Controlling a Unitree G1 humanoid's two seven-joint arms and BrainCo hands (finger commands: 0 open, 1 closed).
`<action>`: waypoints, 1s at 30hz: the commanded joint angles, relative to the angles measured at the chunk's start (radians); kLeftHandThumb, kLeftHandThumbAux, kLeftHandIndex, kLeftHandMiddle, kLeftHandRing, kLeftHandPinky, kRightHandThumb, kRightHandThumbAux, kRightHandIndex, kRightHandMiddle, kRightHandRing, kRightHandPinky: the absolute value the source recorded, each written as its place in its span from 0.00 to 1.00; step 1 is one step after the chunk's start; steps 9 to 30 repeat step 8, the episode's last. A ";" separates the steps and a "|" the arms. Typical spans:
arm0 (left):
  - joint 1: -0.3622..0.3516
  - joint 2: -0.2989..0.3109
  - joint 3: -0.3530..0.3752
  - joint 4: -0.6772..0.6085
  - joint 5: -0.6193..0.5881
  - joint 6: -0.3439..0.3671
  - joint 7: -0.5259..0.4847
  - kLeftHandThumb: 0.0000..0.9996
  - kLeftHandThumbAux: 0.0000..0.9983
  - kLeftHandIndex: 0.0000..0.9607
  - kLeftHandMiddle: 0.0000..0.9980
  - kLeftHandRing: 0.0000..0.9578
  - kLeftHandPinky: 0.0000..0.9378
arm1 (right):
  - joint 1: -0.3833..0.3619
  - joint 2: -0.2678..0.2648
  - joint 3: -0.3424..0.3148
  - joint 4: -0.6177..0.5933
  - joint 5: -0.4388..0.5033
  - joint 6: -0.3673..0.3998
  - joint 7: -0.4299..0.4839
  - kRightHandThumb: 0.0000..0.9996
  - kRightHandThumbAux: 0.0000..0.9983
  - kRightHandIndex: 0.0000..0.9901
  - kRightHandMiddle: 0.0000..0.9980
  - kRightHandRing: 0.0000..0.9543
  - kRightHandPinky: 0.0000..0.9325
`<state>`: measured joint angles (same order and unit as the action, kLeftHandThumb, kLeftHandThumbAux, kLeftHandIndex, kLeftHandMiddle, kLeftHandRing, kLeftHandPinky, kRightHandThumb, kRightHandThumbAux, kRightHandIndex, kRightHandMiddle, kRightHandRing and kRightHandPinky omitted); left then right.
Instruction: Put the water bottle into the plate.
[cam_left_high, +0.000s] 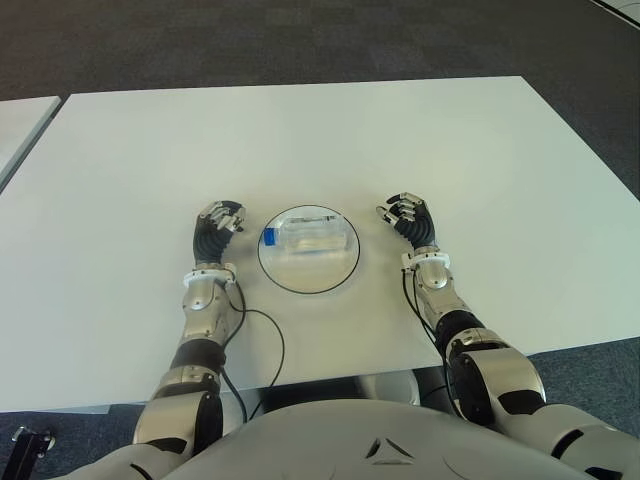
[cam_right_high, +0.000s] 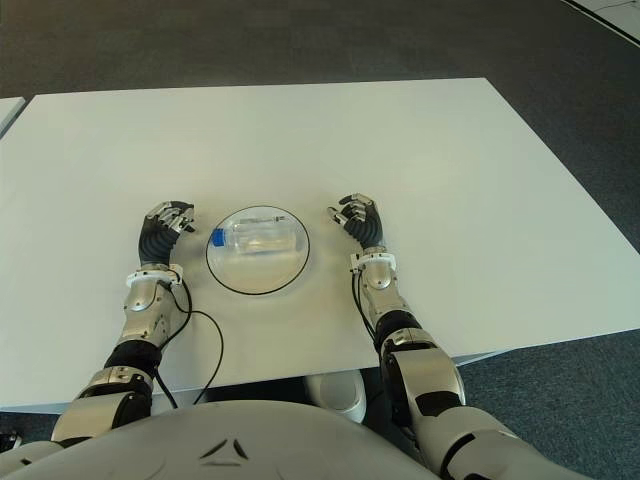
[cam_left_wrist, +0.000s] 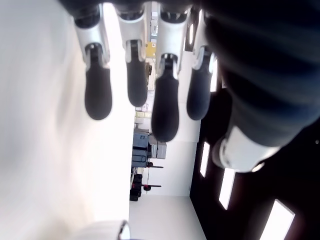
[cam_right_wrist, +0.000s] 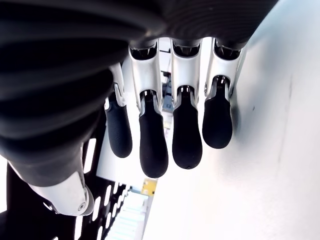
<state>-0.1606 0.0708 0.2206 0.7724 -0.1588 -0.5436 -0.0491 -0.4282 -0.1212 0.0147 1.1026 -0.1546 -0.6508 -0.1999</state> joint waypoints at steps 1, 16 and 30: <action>0.043 0.004 0.012 0.016 -0.006 0.024 -0.006 0.71 0.71 0.45 0.61 0.60 0.60 | 0.030 0.005 -0.006 0.028 0.005 0.020 0.008 0.71 0.73 0.44 0.64 0.68 0.69; 0.052 0.009 0.014 0.010 -0.001 0.010 -0.004 0.71 0.71 0.45 0.62 0.62 0.62 | 0.029 0.006 -0.006 0.032 0.002 0.018 0.005 0.71 0.73 0.44 0.64 0.68 0.68; 0.052 0.009 0.014 0.010 -0.001 0.010 -0.004 0.71 0.71 0.45 0.62 0.62 0.62 | 0.029 0.006 -0.006 0.032 0.002 0.018 0.005 0.71 0.73 0.44 0.64 0.68 0.68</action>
